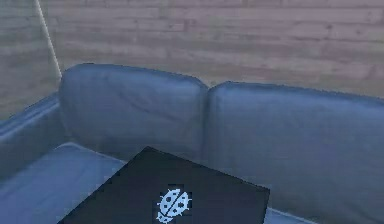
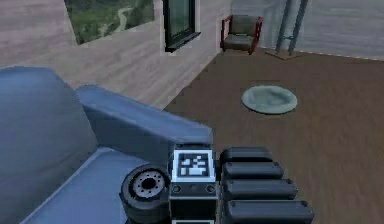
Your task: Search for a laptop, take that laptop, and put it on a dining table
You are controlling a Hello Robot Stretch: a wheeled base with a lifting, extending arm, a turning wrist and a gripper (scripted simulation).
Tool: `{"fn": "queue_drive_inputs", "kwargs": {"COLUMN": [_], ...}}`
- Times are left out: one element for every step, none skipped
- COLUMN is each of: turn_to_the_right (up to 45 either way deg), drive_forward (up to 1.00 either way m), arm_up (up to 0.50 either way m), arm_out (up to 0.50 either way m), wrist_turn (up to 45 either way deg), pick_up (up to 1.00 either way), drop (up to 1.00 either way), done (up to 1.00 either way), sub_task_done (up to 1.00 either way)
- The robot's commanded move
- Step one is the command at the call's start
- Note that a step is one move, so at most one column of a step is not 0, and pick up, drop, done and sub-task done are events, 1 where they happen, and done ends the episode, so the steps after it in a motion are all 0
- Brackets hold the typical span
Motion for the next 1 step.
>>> {"fn": "queue_drive_inputs", "kwargs": {"turn_to_the_right": [-45.0], "drive_forward": [0.00], "arm_up": [0.00], "arm_out": [0.00], "wrist_turn": [0.0], "pick_up": [0.00], "drop": [0.00], "done": [0.00], "sub_task_done": [0.00]}}
